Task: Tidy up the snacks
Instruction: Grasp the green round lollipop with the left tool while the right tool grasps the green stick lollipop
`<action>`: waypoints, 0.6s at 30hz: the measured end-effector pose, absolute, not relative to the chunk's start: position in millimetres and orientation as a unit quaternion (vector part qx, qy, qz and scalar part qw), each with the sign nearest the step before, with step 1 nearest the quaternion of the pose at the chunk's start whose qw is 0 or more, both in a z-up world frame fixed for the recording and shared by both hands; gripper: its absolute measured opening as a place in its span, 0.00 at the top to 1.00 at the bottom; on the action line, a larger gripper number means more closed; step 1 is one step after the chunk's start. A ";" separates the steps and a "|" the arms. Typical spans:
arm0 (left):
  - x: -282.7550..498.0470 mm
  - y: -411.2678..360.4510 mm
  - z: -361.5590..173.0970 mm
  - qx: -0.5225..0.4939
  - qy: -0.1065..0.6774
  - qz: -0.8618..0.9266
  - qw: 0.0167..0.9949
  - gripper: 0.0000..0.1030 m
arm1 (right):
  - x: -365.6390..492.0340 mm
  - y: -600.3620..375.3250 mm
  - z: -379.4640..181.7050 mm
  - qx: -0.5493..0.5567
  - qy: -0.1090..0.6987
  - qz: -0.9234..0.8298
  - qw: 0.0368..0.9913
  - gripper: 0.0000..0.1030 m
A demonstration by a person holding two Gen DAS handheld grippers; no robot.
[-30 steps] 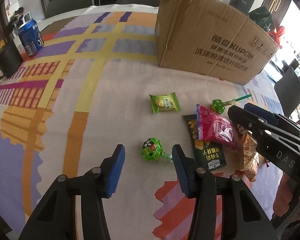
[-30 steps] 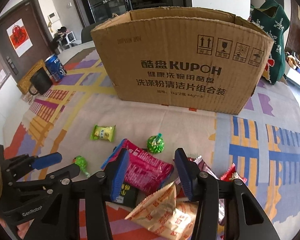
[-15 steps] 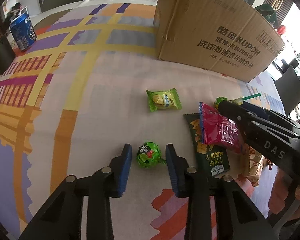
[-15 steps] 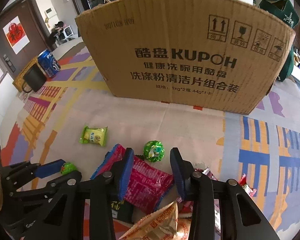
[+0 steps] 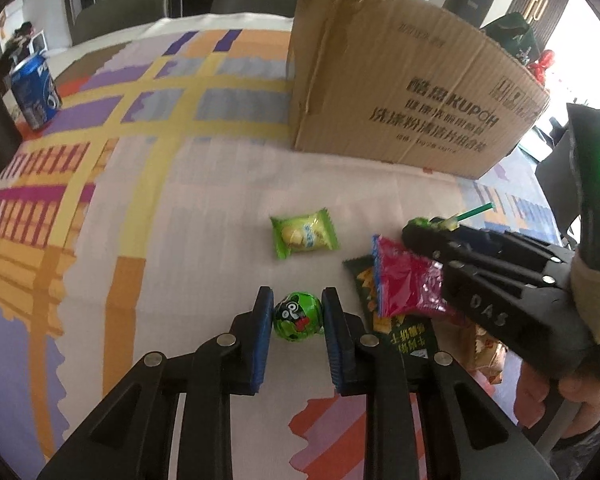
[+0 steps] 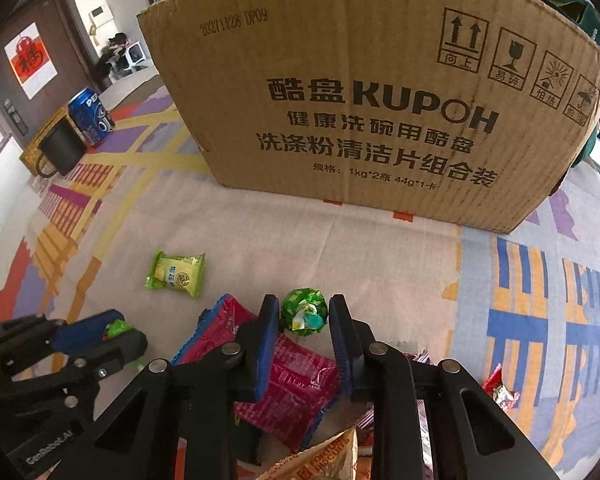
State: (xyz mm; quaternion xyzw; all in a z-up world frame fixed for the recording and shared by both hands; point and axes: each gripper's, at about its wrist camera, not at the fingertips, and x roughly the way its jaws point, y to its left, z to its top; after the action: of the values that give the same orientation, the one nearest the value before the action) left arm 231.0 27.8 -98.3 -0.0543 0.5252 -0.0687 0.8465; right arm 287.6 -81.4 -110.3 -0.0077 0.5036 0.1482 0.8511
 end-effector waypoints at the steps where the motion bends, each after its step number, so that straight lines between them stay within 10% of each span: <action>1: 231.6 27.2 -97.1 -0.051 0.523 -0.068 0.848 0.76 | 287.9 -81.7 -110.7 -0.008 0.504 0.148 0.851 0.74; 18: 223.3 29.8 -70.5 -0.041 0.489 -0.063 0.869 0.76 | 281.2 -82.9 -95.1 0.010 0.489 0.156 0.858 0.75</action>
State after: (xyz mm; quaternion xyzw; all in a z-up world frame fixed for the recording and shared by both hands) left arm 223.3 29.8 -70.5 -0.0406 0.4892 -0.0631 0.8690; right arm 281.2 -82.9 -95.1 0.0102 0.4894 0.1563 0.8579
